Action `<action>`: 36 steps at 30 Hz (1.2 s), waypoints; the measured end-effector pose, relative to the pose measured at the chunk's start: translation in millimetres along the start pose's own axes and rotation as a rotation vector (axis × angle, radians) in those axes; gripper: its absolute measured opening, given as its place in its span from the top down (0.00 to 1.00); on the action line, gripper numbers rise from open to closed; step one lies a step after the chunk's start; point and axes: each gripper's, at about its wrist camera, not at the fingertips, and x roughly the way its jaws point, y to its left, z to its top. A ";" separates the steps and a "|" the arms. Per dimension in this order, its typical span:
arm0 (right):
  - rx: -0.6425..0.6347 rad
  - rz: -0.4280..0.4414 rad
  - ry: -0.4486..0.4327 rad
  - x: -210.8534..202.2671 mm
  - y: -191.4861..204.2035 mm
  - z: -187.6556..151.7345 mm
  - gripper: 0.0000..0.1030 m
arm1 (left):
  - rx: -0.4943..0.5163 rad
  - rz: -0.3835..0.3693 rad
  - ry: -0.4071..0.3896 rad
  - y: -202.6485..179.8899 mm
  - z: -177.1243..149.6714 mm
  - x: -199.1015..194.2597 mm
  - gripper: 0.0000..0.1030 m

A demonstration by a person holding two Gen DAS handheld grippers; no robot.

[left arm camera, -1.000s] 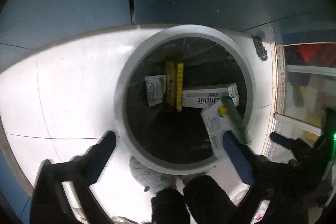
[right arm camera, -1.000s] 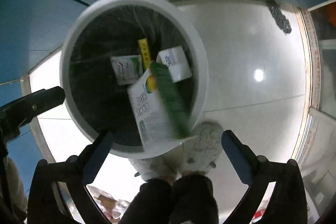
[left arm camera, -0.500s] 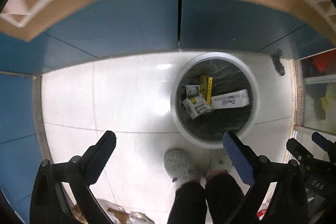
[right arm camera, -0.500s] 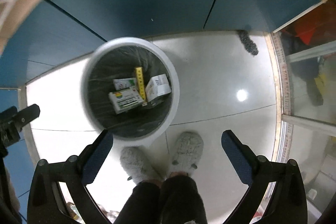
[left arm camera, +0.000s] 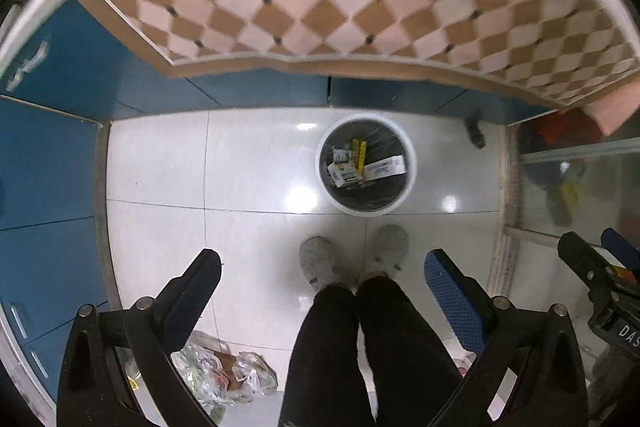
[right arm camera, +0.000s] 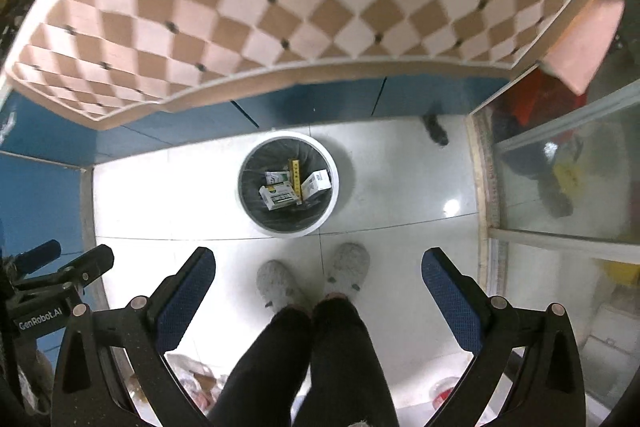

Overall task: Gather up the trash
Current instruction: 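Move both tools back up to the counter toward the remaining trash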

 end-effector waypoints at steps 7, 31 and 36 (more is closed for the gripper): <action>-0.020 0.029 -0.052 -119.1 0.6 -3.6 0.00 | 0.016 -0.037 -0.098 -4.2 -9.4 -92.7 0.00; 0.286 0.281 -0.245 -207.2 -49.0 225.4 0.00 | -0.149 0.198 -0.457 -11.8 225.0 -171.6 0.00; 0.283 0.270 -0.198 -146.1 -60.6 330.3 0.00 | -0.272 0.263 -0.330 3.1 283.0 -128.7 0.00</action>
